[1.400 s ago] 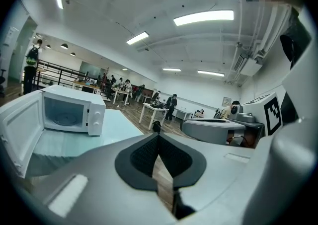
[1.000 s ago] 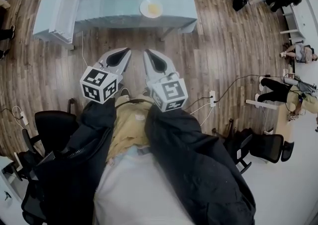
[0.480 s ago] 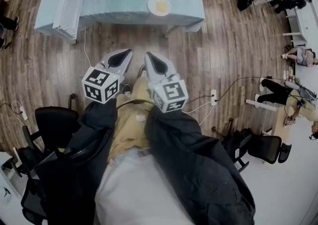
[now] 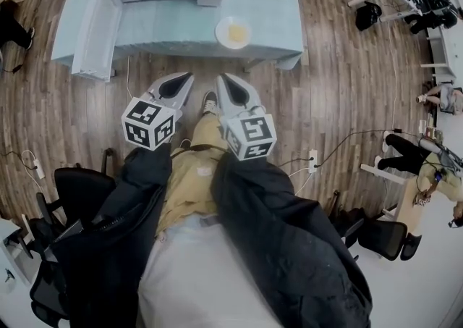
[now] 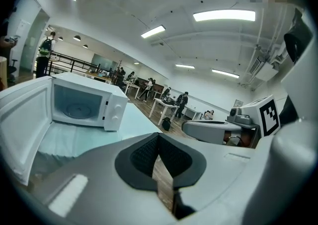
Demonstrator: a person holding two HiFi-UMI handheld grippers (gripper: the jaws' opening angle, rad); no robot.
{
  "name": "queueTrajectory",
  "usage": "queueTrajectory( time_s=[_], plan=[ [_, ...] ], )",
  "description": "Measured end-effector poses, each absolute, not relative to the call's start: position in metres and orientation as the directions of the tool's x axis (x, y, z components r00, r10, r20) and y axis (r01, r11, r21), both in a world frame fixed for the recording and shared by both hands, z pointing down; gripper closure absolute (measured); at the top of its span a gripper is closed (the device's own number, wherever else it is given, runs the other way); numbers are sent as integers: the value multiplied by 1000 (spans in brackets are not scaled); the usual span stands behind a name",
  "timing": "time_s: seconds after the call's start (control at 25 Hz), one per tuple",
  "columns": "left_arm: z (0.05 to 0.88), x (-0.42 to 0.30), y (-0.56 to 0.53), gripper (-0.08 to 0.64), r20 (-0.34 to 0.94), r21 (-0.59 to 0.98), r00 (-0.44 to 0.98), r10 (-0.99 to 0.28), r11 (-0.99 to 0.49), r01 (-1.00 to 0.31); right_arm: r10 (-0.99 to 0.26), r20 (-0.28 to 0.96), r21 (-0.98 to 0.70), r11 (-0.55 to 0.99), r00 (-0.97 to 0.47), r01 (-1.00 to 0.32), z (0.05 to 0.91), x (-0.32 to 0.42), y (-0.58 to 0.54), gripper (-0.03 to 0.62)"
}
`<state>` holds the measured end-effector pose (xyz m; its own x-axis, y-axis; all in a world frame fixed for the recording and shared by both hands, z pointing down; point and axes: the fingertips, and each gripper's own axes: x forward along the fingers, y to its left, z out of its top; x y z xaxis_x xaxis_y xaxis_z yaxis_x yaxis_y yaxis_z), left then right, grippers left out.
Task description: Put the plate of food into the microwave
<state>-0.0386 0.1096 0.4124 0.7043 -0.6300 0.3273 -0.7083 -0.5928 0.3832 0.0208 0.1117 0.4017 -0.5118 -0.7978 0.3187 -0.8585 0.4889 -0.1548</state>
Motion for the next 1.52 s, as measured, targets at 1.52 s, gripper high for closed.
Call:
queueTrajectory(
  time_s=[1.52],
  plan=[
    [608, 72, -56, 561, 568, 666, 721, -396, -294, -686, -656, 566, -249, 442, -500, -862, 523, 135, -93, 594]
  ],
)
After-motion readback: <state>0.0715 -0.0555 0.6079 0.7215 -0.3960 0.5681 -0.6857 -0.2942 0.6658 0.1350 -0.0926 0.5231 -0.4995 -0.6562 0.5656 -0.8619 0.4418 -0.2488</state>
